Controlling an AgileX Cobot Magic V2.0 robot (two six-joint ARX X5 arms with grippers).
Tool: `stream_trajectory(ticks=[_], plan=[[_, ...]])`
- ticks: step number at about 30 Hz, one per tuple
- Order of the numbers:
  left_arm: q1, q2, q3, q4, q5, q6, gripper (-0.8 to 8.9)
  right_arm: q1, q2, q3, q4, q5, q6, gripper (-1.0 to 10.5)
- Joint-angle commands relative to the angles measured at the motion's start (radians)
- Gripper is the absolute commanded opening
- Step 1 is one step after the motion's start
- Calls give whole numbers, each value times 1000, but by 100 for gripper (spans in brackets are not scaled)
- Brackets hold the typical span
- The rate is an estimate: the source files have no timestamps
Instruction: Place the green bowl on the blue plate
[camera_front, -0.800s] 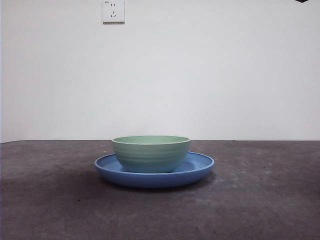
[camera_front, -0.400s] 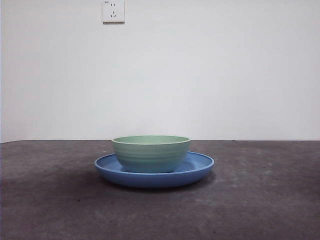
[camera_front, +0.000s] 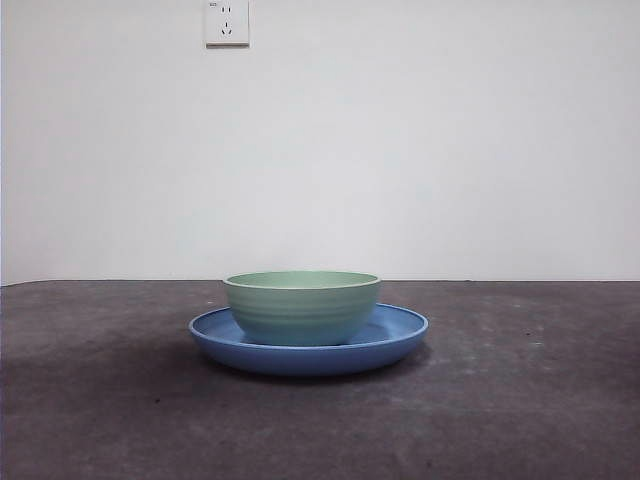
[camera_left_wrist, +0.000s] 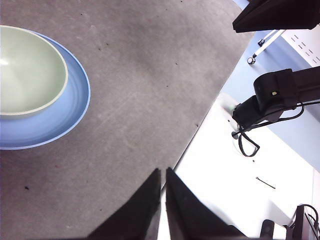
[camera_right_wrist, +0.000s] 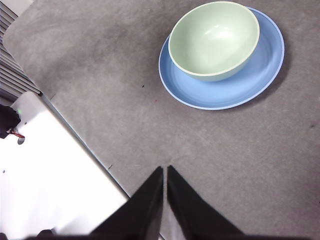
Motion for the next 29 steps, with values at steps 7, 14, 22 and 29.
stream_trajectory(ticks=[7, 14, 22, 29], plan=[[-4, 6, 8, 4, 4, 6, 15, 6, 8, 21, 11, -2, -12, 6], [98, -120, 2, 177, -146, 58, 15, 6, 8, 21, 11, -2, -12, 6], [360, -407, -203, 714, -511, 57, 15, 6, 7, 21, 11, -2, -12, 6], [470, -639, -476, 836, -782, 51, 15, 6, 7, 21, 11, -2, -12, 6]])
